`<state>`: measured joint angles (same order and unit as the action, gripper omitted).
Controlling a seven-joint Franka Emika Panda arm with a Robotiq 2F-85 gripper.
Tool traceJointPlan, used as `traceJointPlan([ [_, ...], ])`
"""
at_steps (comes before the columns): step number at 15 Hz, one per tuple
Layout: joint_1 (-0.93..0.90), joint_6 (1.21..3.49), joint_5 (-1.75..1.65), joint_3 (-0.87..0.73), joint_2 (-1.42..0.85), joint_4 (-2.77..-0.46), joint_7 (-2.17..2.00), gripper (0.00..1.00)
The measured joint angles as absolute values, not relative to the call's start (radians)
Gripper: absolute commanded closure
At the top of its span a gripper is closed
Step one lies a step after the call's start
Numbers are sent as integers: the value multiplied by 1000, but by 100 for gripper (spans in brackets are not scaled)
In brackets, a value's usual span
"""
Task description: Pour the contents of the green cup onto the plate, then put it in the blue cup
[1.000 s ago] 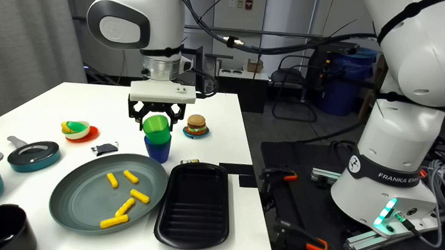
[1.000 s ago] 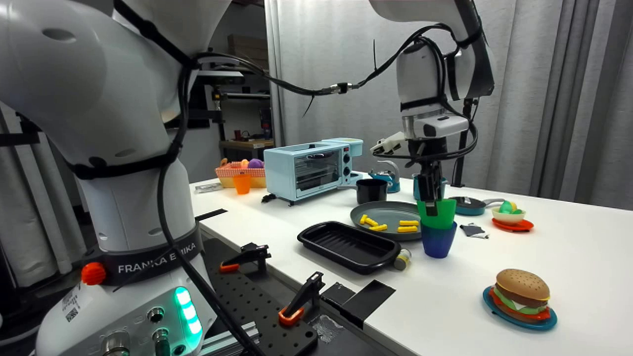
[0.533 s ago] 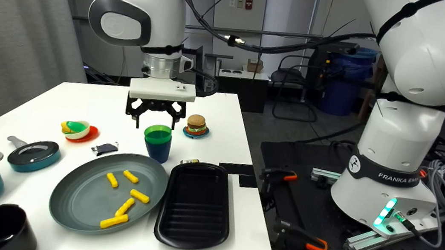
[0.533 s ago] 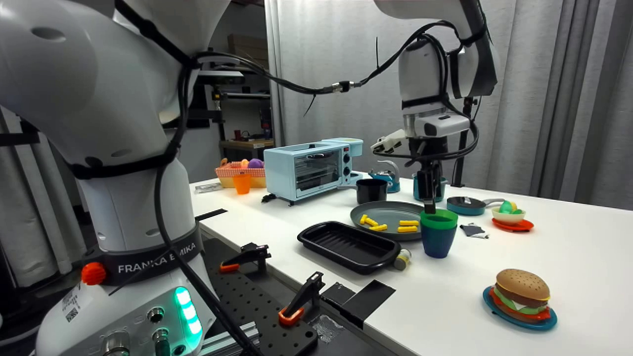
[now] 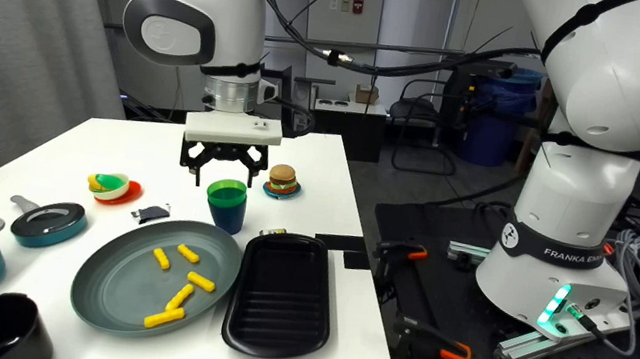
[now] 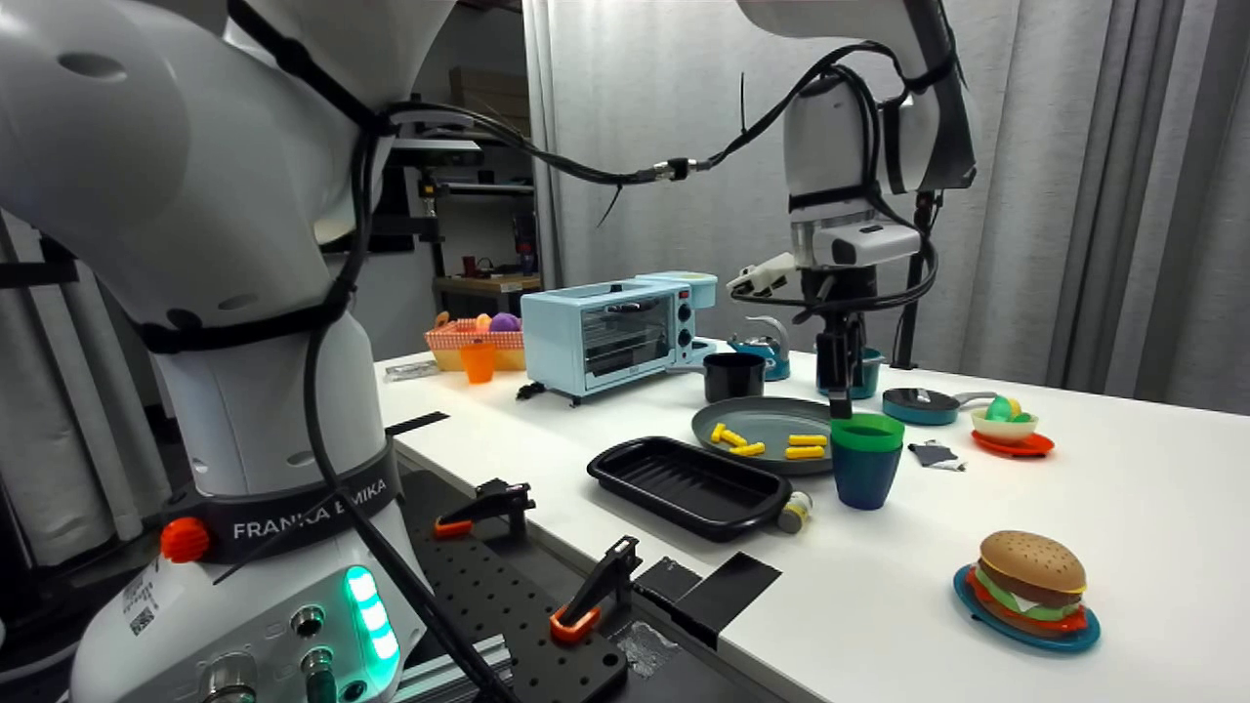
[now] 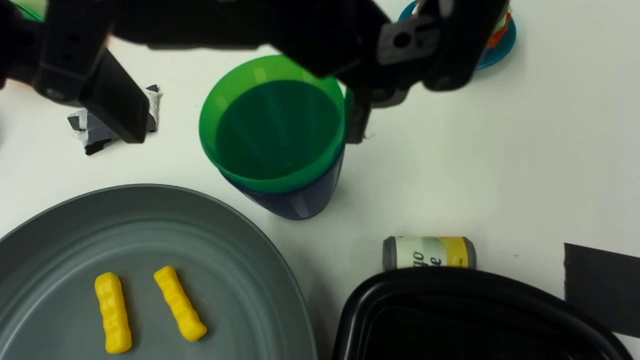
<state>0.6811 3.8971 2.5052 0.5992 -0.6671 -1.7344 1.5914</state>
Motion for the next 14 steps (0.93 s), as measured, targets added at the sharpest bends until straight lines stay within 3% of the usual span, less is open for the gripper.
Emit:
traceJointPlan([
  [9, 682, 3976, 2505, 625, -630, -1734, 1684, 1],
  [14, 737, 4035, 2505, 750, -585, -1737, 1831, 5],
])
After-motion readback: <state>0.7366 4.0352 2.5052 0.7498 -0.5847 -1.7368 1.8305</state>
